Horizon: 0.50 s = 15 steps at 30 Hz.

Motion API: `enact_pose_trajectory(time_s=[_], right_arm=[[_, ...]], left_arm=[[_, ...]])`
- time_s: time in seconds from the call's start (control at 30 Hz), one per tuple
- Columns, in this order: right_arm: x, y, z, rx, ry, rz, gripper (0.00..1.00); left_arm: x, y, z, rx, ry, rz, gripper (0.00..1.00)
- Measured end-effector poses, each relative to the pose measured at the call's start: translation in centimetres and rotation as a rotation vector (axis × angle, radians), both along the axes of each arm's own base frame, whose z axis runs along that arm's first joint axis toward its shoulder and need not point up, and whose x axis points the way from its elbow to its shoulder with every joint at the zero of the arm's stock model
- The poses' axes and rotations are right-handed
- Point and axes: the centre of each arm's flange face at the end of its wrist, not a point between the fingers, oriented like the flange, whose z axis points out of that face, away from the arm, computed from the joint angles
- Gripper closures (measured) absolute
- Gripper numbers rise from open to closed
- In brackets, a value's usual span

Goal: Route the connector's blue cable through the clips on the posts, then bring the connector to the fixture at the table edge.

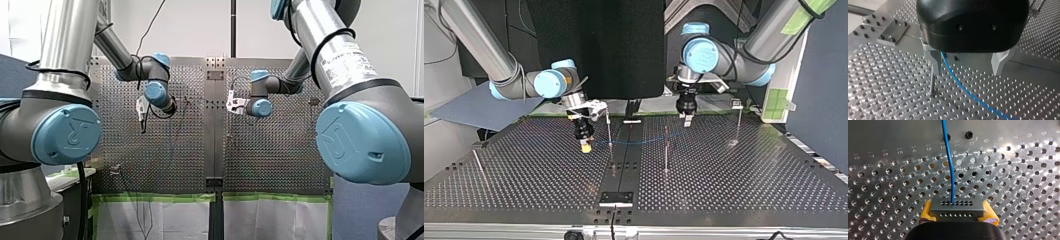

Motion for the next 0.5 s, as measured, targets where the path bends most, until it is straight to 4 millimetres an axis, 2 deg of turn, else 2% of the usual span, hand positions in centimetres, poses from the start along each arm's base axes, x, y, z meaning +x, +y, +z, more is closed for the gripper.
enact_pose_trajectory(time_s=[0.3,0.5], right_arm=[[0.0,0.0,0.0,0.000,0.000,0.000,1.00],[0.0,0.0,0.0,0.000,0.000,0.000,1.00]], left_arm=[[-0.8,-1.2,1.9,-0.020,-0.064,-0.030,0.00],[-1.0,-1.9,2.4,-0.017,-0.093,-0.046,0.00]])
